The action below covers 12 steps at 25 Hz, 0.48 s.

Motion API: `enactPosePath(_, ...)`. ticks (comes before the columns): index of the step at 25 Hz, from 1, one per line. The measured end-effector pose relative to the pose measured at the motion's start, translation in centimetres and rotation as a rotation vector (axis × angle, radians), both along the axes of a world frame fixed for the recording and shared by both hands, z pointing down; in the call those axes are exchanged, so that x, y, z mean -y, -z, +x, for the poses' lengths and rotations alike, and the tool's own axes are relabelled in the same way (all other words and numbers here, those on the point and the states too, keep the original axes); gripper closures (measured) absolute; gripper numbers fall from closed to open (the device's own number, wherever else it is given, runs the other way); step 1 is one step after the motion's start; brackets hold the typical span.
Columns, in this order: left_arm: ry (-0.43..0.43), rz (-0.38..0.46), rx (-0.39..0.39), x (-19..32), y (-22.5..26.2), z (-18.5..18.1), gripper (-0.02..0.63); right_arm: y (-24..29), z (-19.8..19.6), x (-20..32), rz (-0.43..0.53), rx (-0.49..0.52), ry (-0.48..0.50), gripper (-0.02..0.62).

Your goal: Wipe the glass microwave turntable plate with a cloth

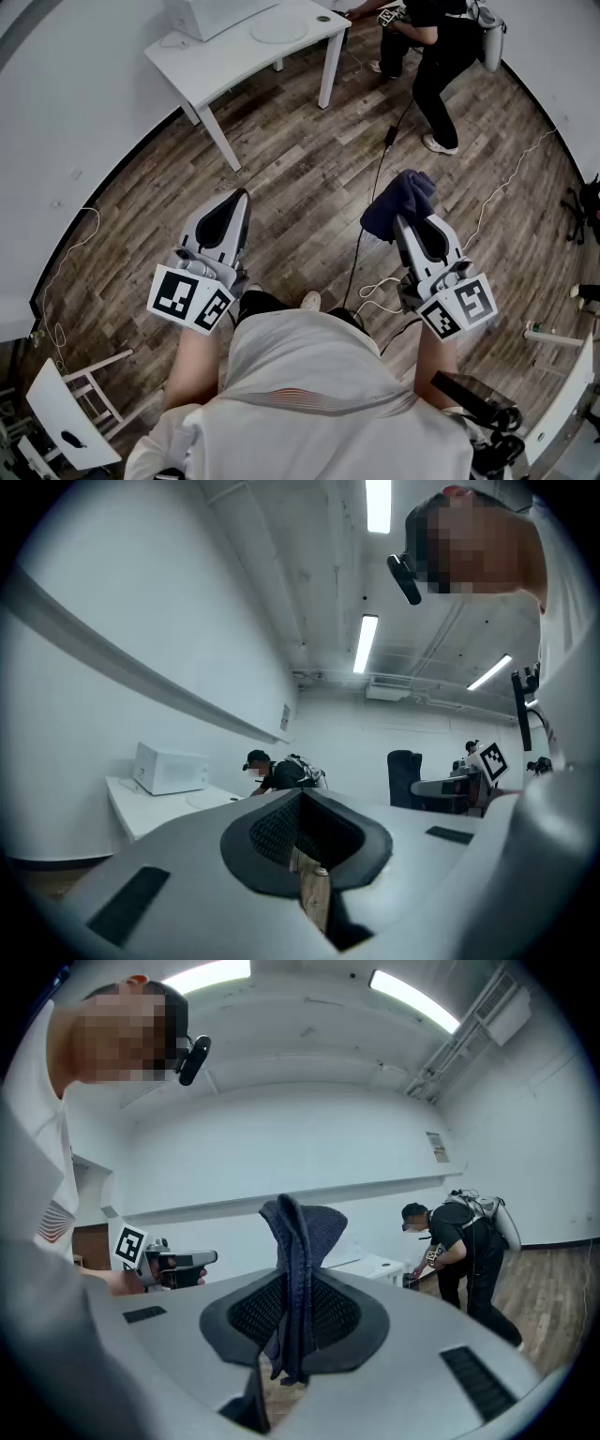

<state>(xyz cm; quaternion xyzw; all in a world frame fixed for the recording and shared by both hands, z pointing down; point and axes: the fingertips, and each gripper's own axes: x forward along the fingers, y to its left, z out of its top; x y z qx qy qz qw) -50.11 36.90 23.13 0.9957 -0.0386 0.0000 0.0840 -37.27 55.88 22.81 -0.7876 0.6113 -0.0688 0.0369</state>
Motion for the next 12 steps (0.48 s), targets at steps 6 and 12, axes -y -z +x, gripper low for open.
enactPosePath(6,-0.006,0.003,0.012,-0.6,-0.6,3.8,0.596,-1.0,3.7,-0.7,-0.001,0.022,-0.002,0.532)
enactPosePath(12,-0.015,-0.003,0.025,1.3,-2.1,8.2,0.596,-2.1,8.0,1.9,-0.019,0.025,0.004,0.532)
